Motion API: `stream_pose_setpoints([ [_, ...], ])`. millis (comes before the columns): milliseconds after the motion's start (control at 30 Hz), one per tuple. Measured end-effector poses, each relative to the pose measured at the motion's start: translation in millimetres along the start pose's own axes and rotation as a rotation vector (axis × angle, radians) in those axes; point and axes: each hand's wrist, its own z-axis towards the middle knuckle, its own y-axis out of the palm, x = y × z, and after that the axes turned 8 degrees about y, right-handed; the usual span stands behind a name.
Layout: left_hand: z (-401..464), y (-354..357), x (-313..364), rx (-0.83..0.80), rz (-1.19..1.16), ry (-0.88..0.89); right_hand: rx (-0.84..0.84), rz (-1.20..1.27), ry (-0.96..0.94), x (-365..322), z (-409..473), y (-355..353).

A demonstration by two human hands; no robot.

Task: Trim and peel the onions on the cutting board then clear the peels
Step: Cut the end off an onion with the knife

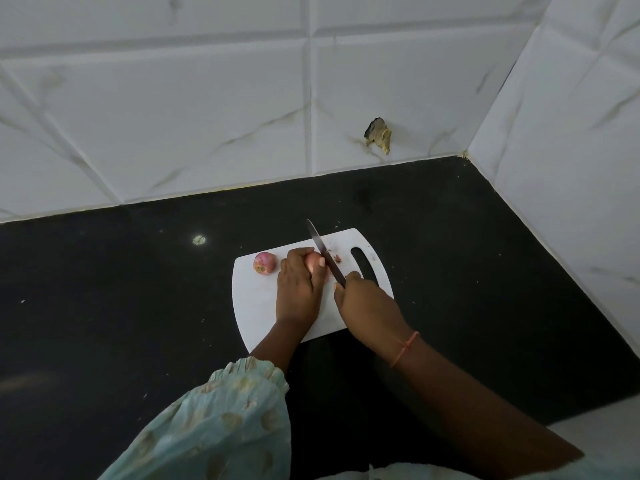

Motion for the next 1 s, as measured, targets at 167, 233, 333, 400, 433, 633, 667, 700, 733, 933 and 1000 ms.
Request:
stream_pose_setpoints([
  [167, 0.1, -0.6, 0.7, -0.016, 0.009, 0.018, -0.034, -0.021, 0.002, 10.5, -5.7, -1.6],
  [233, 0.8, 0.1, 1.1, -0.017, 0.003, 0.010, -0.020, -0.027, -0.001, 3.5, 0.9, -2.6],
  [333, 1.2, -0.1, 0.4, -0.012, 0.009, -0.001, -0.036, -0.006, 0.002, -4.6, 9.5, -5.0],
  [400, 1.2, -0.5, -0.5, -0.019, 0.003, -0.015, -0.050, -0.027, 0.014, -1.6, 6.5, -4.7],
  [433, 1.0, -0.8, -0.7, -0.027, 0.001, -0.020, -0.059, -0.039, 0.027, 0.9, 3.3, -3.5],
  [633, 0.5, -1.9, 3.0, -0.051, -0.003, -0.012, -0.025, 0.016, 0.030, -4.7, 15.0, 3.7],
  [667, 0.7, -2.3, 3.5, -0.052, -0.010, -0.006, -0.032, 0.021, 0.029, -3.5, 17.1, 5.4],
  [700, 0.6, -2.9, 3.2, -0.053, -0.017, -0.001, -0.050, 0.015, 0.037, 0.0, 16.0, 7.9],
  [733, 0.6, -3.2, 3.2, -0.054, -0.027, -0.002, -0.073, 0.004, 0.048, 4.8, 13.9, 11.7],
  [933, 0.0, -3.0, 1.2, -0.034, -0.055, -0.033, -0.051, 0.052, 0.068, 17.6, -2.0, 44.6],
  [1000, -0.3, -3.3, 1.5, -0.028, -0.063, -0.033, -0.002, 0.000, 0.057, 17.8, -1.5, 47.1],
])
